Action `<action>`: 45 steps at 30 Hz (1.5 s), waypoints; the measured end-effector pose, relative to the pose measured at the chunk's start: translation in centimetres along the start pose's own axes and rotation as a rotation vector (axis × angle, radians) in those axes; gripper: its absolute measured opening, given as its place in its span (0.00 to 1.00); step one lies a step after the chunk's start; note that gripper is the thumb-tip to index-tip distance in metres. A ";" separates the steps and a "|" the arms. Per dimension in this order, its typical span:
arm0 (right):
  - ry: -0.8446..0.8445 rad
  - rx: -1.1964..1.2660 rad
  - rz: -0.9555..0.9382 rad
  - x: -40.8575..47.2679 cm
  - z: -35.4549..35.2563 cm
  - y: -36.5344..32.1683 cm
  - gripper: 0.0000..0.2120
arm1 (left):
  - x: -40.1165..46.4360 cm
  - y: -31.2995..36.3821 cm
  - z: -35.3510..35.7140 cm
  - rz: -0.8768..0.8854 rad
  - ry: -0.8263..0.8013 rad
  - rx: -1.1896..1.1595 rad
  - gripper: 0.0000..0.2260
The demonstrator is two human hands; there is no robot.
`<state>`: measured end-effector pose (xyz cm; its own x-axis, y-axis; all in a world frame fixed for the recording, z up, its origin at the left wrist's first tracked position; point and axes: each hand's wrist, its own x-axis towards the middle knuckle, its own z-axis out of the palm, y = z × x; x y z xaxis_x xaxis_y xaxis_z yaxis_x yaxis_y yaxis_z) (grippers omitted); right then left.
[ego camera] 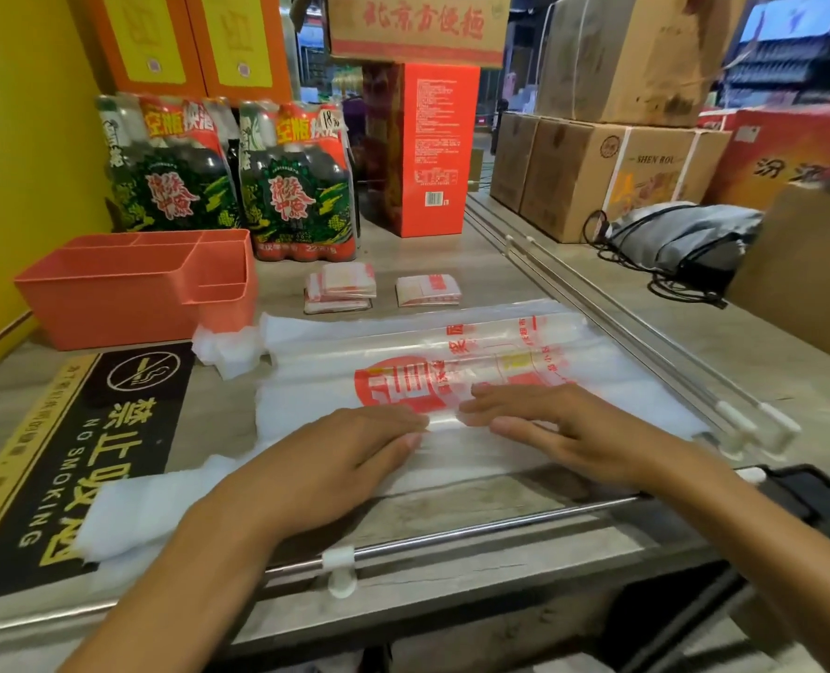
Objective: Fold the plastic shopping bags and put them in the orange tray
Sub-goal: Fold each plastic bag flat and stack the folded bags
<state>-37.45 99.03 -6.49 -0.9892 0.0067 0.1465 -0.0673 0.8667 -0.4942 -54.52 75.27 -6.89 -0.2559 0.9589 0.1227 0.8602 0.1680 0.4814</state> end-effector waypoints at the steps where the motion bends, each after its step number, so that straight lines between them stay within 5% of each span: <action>1: 0.014 -0.024 -0.004 0.1 0.0 0.1 0.17 | 0.0 -0.1 0.0 -0.005 0.004 0.003 0.22; 9: 0.211 -0.282 -0.049 0.0 0.1 0.1 0.23 | 0.1 0.0 0.0 -0.004 0.055 0.012 0.19; 13: 0.335 -0.338 -0.136 0.0 0.3 0.0 0.19 | -0.1 0.3 0.0 -0.015 0.131 0.216 0.22; 21: 0.320 -0.438 -0.149 -0.7 -0.3 0.6 0.21 | -0.6 1.0 -0.3 0.042 0.286 0.376 0.15; 29: 0.370 -0.585 -0.157 -0.7 -2.0 0.6 0.24 | -2.7 2.2 -2.3 -0.111 0.237 0.510 0.29; 34: 0.378 -0.594 -0.157 -0.8 -5.2 0.1 0.19 | -4.4 3.2 -5.1 -0.069 0.391 0.532 0.26; 38: 0.522 -0.612 -0.214 -1.5 -8.3 -2.9 0.16 | -5.3 5.6 -7.9 -0.063 0.492 0.575 0.35; 45: 0.685 -0.690 -0.341 -3.9 -14.4 -7.5 0.12 | -6.7 11.6 -13.0 0.128 0.647 0.628 0.21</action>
<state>-31.21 99.64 8.97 -0.6303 -0.1976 0.7508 -0.0274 0.9721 0.2328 -48.59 67.84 9.13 -0.1766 0.6947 0.6972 0.9326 0.3445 -0.1071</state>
